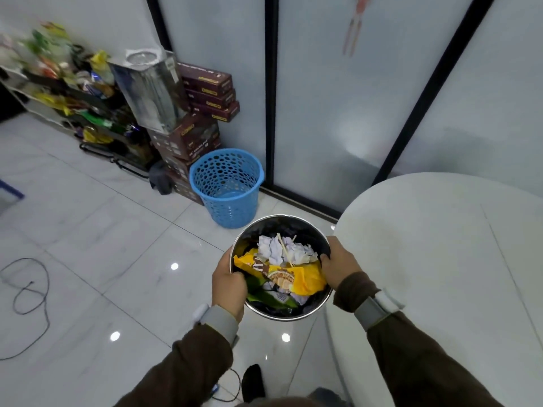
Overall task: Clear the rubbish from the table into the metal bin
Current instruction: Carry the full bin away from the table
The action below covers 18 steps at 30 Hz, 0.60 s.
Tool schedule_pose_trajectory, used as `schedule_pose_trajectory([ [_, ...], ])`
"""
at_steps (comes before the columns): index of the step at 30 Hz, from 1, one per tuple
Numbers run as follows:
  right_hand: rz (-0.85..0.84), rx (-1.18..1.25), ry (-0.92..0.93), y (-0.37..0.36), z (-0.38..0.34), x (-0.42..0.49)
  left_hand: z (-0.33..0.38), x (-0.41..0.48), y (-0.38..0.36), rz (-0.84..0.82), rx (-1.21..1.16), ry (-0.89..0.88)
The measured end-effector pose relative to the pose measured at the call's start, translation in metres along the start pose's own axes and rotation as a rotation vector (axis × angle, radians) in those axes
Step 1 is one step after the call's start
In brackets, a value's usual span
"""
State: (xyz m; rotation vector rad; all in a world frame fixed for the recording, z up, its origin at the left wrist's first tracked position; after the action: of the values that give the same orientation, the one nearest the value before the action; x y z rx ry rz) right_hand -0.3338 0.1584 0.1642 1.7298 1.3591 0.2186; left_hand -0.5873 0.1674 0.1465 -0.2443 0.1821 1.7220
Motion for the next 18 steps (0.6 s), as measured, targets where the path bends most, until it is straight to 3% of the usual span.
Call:
schedule_pose_trajectory([
  [8,0.027,-0.006,0.0,-0.027,-0.062,0.061,0.021,0.101,0.004,-0.011,0.073,0.012],
  [18,0.009,0.05,-0.162,-0.043,-0.052,0.191,-0.004,0.241,-0.066,-0.125,0.191,0.082],
])
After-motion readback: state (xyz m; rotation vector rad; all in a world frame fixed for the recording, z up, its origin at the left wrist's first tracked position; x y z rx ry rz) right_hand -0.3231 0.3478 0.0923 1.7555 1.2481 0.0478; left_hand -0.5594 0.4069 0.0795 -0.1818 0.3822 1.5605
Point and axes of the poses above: each hand's wrist, its own x-axis towards the middle knuckle, its own y-axis out of the back of the hand, z = x × y, the point moved 6 cm from there along x, towards the middle knuckle, and after that the axes turned 8 degrees about -y, right-handed, at the moved point
